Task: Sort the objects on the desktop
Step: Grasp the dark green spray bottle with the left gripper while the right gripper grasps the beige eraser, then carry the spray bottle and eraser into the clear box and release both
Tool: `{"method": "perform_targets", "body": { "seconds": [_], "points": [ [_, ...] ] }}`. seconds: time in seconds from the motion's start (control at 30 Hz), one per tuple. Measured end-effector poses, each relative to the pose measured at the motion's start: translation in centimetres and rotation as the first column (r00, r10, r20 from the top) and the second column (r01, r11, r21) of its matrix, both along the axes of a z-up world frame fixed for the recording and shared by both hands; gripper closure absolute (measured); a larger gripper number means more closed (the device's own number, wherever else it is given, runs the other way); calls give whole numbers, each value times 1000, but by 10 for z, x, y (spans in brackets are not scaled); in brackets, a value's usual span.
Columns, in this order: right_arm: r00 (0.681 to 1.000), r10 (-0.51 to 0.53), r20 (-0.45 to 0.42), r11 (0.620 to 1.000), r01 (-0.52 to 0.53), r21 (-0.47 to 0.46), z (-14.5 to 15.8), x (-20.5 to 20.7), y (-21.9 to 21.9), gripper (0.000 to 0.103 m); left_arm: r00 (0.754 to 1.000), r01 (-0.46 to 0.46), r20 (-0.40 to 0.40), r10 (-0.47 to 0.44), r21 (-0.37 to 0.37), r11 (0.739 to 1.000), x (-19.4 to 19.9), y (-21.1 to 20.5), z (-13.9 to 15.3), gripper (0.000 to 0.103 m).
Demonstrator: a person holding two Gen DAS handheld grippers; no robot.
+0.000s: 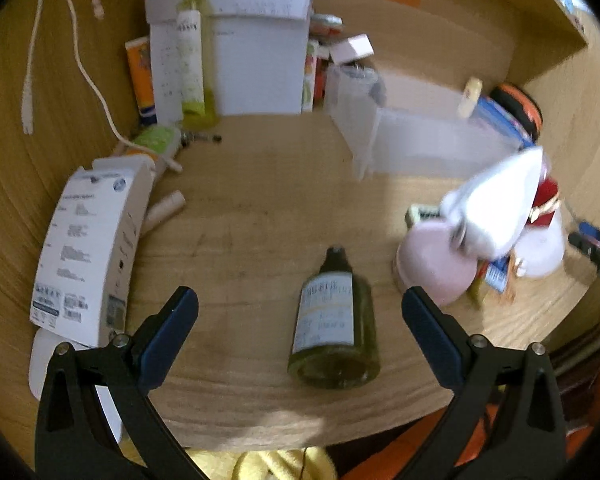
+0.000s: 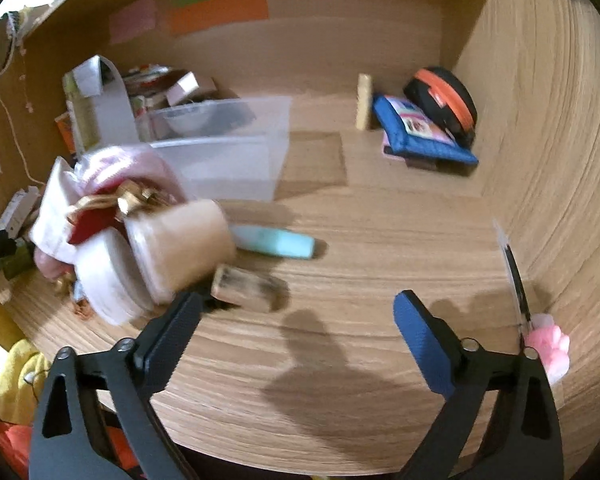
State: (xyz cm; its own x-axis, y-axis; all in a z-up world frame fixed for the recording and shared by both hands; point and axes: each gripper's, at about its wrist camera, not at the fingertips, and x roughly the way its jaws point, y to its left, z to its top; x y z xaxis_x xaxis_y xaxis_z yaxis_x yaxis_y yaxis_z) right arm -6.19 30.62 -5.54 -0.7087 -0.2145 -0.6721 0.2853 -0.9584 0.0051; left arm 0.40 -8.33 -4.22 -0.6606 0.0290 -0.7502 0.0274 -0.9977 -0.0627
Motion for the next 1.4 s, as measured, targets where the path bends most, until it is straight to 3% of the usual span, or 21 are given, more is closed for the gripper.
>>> {"method": "perform_targets", "body": {
  "seconds": [0.17, 0.23, 0.27, 0.53, 0.63, 0.8, 0.87, 1.0, 1.1, 1.3, 1.4],
  "points": [
    [999, 20, 49, 1000, -20, 3, -15, -12, 0, 18, 1000, 8, 17, -7, -43, 999, -1, 6, -15, 1],
    [997, 37, 68, 999, -37, 0, -19, -16, -3, 28, 1000, 13, 22, -12, -43, 999, -3, 7, -18, 11],
    [996, 48, 79, 999, -48, 4, -21, -19, -6, 31, 999, 17, 30, -16, -44, 999, -5, 7, -20, 21],
    [990, 99, 102, 995, -101, 20, -29, -37, -18, 36, 1000, 22, 6, -22, -57, 998, -16, 9, -24, 28],
    [988, 107, 109, 994, -111, 25, -29, -46, -15, 37, 1000, 20, -4, -21, -60, 998, -18, 10, -24, 36],
    [981, 144, 132, 987, -151, 47, -28, -61, -17, 38, 1000, 2, -26, -4, -65, 998, -19, 8, -23, 61],
    [976, 167, 139, 983, -175, 48, -28, -66, -19, 40, 999, -16, -32, 13, -67, 998, -20, 6, -23, 62],
    [966, 218, 138, 973, -227, 49, -27, -69, -26, 63, 999, -32, -41, 29, -74, 997, -21, 5, -24, 62],
    [961, 244, 134, 966, -253, 60, -28, -70, -33, 72, 999, -31, -43, 28, -66, 997, -24, 6, -24, 62],
    [960, 253, 119, 963, -261, 61, -27, -69, -35, 90, 997, -23, -70, 19, -54, 998, -26, 9, -17, 62],
    [964, 243, 107, 967, -249, 52, -24, -67, -31, 93, 996, -19, -90, 16, -40, 999, -28, 10, -12, 62]
  ]
}}
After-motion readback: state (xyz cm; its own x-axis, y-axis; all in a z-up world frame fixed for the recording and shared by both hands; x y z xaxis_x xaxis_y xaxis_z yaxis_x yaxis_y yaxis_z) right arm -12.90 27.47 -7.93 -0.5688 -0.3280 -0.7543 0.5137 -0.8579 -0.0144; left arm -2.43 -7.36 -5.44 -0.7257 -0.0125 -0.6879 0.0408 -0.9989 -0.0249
